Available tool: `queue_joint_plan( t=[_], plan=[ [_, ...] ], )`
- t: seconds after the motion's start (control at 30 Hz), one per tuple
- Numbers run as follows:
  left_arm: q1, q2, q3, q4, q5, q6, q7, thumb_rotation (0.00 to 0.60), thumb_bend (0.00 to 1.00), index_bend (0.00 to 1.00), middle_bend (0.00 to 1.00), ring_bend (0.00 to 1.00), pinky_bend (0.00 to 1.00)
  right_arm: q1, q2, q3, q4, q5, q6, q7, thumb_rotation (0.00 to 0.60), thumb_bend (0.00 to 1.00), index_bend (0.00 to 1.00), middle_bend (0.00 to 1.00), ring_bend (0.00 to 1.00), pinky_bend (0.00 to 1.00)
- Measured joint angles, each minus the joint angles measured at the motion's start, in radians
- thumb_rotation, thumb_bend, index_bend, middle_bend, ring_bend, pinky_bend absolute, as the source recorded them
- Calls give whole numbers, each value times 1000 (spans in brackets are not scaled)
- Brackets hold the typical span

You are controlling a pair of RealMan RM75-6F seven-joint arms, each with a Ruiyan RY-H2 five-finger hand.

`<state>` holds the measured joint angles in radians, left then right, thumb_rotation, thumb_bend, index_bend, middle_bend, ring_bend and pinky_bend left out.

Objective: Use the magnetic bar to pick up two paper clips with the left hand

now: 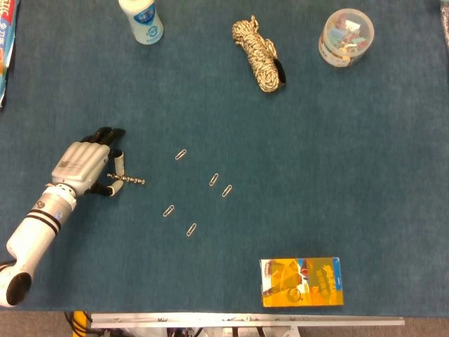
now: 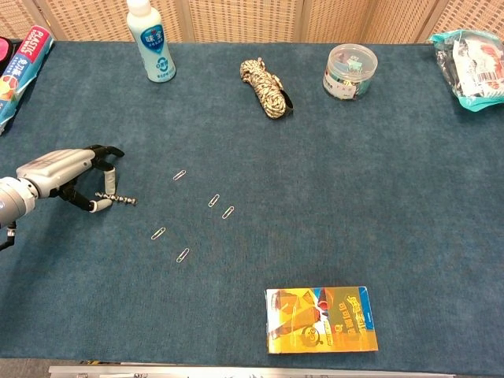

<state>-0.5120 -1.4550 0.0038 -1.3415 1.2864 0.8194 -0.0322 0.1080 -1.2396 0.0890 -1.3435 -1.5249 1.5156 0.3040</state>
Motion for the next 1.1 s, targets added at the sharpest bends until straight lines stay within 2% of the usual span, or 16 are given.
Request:
queue_joint_plan(
  t=[0.33,0.83,1.1],
  plan=[
    [9,22,6,-39,19,35,18,600,345,560,116,35,164,-1,-2,1,4,0,4,5,600,97,404,304,206,303],
    [27,84,11,-146,33,110,116,600,346,560,116,36,164,-2,-3,3,5,-2,9,6,600,97,404,304,206,303],
    [24,104,-5,-193,29,139,171,600,345,560,116,36,164,-4,-2,2,1,-7,16,4,600,97,404,304,206,303]
  ],
)
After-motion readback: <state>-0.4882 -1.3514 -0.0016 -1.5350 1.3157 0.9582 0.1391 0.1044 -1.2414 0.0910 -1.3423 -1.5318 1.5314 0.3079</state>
